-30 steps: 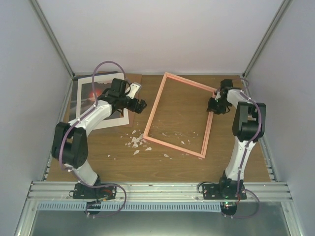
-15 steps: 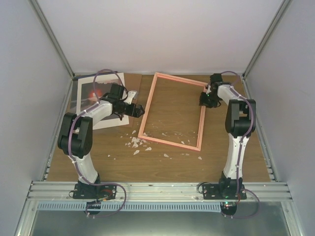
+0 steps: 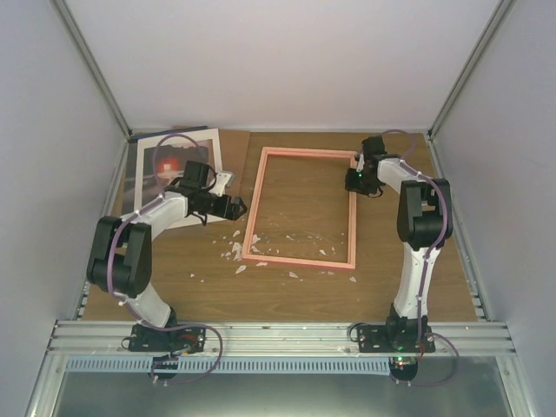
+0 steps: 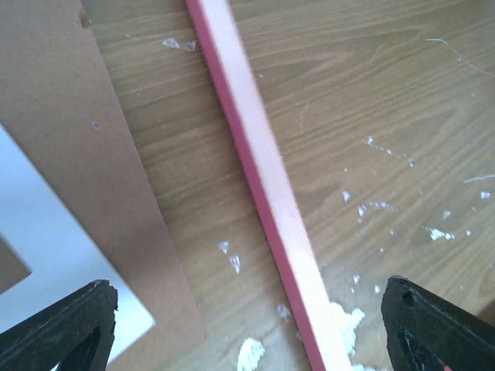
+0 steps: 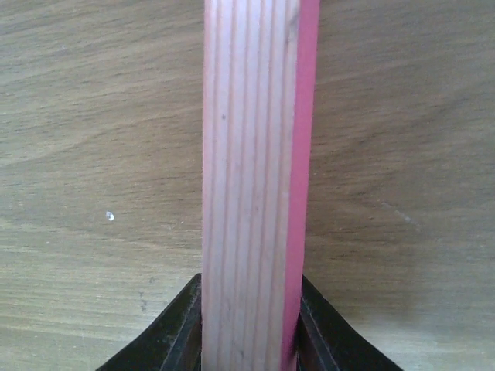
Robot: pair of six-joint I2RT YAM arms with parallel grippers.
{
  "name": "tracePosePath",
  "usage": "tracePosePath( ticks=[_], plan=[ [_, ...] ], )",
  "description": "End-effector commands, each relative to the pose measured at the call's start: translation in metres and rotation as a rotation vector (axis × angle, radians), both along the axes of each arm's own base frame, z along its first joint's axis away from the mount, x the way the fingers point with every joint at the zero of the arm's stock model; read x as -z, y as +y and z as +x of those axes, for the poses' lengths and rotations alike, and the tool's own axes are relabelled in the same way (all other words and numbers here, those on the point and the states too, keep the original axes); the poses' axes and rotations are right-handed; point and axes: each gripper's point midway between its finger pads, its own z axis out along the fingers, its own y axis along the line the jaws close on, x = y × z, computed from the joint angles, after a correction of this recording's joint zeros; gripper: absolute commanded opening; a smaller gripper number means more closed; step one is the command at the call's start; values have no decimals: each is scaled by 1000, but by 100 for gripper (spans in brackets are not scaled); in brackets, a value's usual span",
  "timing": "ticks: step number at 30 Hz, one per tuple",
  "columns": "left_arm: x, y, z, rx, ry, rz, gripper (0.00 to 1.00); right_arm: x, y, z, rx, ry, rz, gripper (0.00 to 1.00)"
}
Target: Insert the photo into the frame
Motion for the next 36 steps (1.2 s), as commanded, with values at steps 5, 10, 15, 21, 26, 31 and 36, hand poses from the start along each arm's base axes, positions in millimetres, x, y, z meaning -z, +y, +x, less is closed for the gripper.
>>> tracePosePath(
  ticks=[5, 10, 15, 21, 26, 31, 36],
  plan=[
    [-31, 49, -11, -36, -176, 188, 96, 34, 5, -52, 11, 144, -22, 42],
    [-47, 95, -10, -80, -224, 258, 97, 12, -1, -45, -9, 64, -49, 63],
    [-52, 142, -6, -152, -230, 363, 96, -47, 16, -20, -138, -154, 12, 87],
    [-45, 199, 0, -268, -182, 401, 94, -130, 102, -24, -333, -344, 355, 99],
    [-44, 246, 9, -348, -153, 440, 93, -143, 166, -43, -448, -325, 517, 100],
    [-33, 276, 12, -397, -92, 299, 96, -144, 233, -62, -502, -225, 681, 100],
    [-21, 307, 14, -460, -50, 188, 99, -142, 301, -75, -554, -155, 731, 100]
  ],
)
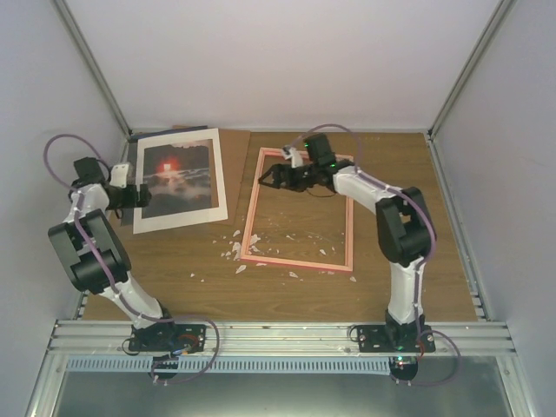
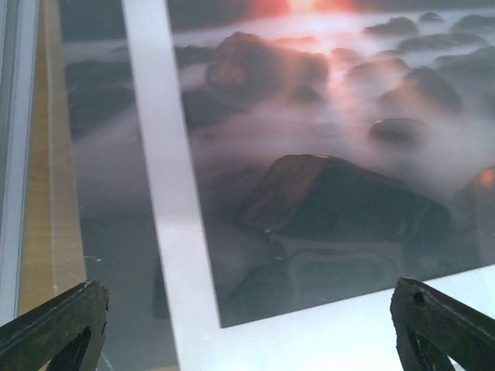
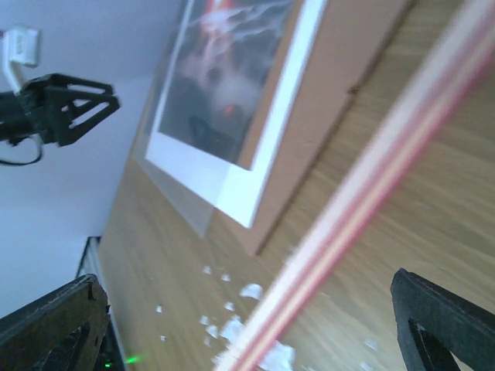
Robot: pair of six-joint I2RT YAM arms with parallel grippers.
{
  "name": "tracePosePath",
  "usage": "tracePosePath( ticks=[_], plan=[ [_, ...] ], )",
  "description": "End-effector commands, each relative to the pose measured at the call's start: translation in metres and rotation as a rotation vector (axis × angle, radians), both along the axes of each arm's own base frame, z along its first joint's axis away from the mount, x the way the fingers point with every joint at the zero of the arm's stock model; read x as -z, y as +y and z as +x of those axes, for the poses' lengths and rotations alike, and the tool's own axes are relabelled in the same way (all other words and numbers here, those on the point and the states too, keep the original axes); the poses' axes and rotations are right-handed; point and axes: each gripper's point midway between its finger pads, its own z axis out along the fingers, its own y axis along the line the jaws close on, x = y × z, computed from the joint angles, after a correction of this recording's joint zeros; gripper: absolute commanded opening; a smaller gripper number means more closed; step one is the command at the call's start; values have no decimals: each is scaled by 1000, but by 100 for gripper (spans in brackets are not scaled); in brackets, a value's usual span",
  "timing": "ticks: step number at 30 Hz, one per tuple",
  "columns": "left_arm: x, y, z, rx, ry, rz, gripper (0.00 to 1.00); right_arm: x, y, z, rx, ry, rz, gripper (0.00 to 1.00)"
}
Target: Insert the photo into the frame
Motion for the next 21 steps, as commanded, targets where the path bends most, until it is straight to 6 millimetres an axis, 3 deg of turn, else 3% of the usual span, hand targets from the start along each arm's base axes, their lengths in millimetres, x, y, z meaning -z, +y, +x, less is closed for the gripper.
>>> tracePosePath(
  ticks=[1, 6, 10, 17, 21],
  plan=[
    [9, 14, 3, -10, 0, -97, 99, -9, 65, -14, -73, 70, 84, 100],
    [26, 40, 8, -54, 20, -71, 99, 1, 114, -27, -92, 129, 79, 100],
    [42, 51, 7, -82, 45, -58, 98, 16, 135, -26, -32, 171, 15, 100],
    [63, 48, -5, -105, 73, -62, 97, 47, 160, -49, 9, 264, -74, 100],
    [80, 36, -22, -106, 102, -77, 95, 66, 171, -65, 4, 324, -94, 100]
  ],
)
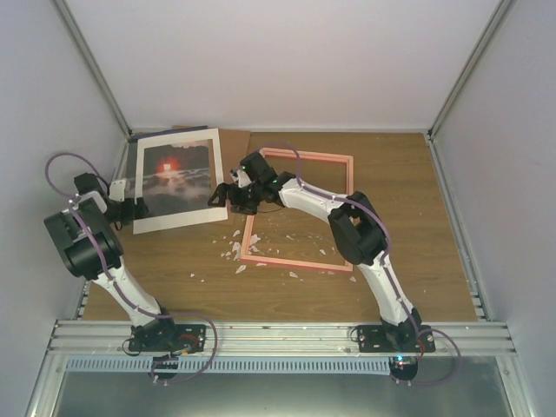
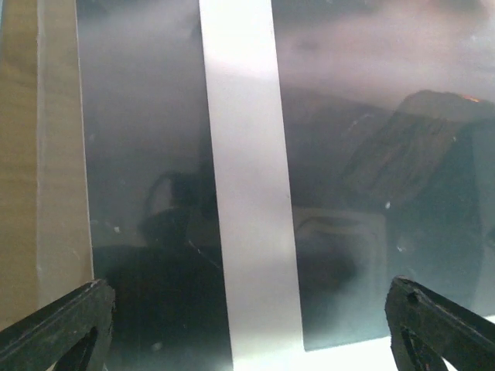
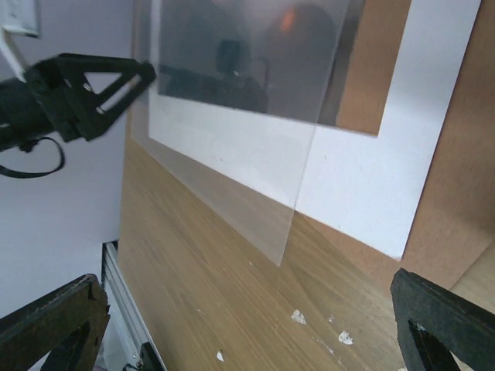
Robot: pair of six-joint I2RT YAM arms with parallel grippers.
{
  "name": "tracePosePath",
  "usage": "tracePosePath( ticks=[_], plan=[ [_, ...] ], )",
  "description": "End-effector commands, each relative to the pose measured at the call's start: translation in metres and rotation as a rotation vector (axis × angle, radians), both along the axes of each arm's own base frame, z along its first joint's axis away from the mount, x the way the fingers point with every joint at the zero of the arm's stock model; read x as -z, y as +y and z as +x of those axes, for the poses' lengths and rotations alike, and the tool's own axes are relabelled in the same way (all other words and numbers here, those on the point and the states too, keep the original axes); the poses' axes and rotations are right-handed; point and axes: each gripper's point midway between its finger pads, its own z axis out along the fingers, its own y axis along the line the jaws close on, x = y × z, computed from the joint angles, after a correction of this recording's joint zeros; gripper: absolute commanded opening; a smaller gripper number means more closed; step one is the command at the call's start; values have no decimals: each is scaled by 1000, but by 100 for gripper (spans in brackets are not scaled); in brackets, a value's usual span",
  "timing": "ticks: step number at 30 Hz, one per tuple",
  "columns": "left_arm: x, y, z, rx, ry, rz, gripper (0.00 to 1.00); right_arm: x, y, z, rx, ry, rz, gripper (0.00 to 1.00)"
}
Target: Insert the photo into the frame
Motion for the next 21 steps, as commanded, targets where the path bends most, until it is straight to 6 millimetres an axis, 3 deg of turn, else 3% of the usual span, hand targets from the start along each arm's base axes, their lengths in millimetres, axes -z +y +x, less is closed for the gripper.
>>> tracePosePath(
  ticks=[1, 13, 21],
  plan=[
    [15, -6, -16, -13, 6, 3, 94, 31, 11, -17, 28, 102, -62, 99],
    [34, -33, -43, 22, 29, -45, 83, 64, 30, -40, 21, 202, -85, 81],
    [42, -43, -44, 54, 43, -57, 74, 87, 38, -49, 39, 290, -90, 76]
  ],
)
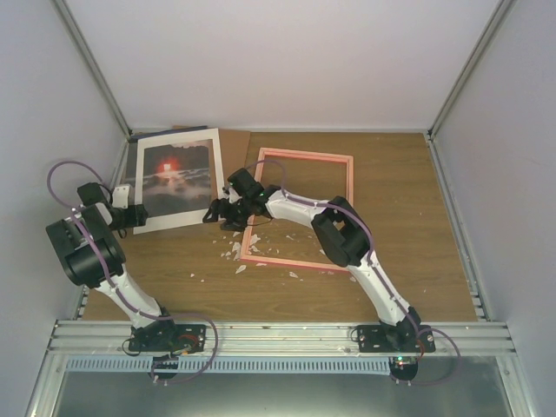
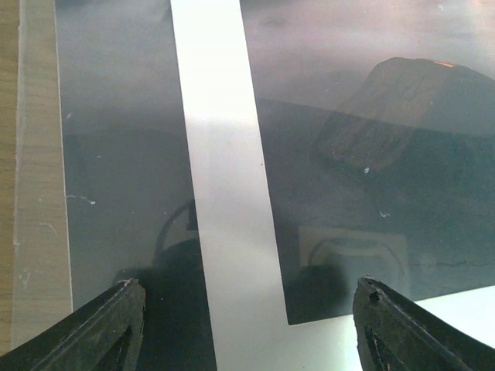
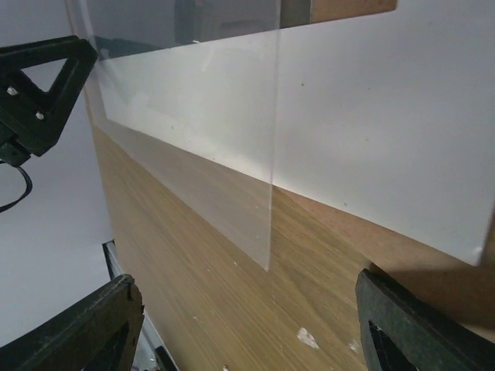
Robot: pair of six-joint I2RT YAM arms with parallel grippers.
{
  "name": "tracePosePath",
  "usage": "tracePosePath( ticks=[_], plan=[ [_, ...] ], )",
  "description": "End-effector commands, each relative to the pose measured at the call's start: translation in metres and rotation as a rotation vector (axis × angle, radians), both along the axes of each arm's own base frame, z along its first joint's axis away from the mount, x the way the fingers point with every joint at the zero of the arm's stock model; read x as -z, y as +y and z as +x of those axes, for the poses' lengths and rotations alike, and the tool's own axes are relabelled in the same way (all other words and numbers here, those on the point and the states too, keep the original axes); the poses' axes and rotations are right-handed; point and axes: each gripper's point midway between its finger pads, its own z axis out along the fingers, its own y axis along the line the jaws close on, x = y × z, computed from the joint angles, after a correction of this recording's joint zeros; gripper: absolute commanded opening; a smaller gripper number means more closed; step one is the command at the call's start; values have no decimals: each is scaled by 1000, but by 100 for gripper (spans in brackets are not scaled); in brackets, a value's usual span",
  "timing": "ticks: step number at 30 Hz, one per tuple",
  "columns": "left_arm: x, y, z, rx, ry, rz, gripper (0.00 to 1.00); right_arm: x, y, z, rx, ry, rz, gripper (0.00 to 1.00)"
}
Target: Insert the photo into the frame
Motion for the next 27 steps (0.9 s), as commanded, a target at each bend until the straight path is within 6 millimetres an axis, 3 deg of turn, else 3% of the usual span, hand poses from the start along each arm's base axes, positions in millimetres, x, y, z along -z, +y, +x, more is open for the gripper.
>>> tracePosePath(
  ticks=[1, 10, 16, 19, 27],
  plan=[
    [32, -32, -29, 34, 133, -102, 73, 30, 9, -12, 17, 85, -31, 76],
    [42, -60, -28, 139, 176, -74, 65, 50, 18, -10, 45, 133, -25, 71],
    [54, -69, -33, 171, 218, -77, 60, 59, 24, -10, 50, 172, 9, 65],
    [55, -71, -32, 180, 222, -84, 58, 50, 27, -7, 39, 154, 40, 59],
    [55, -72, -32, 191, 226, -85, 57, -6, 30, 19, 68, -58, 129, 22]
  ],
)
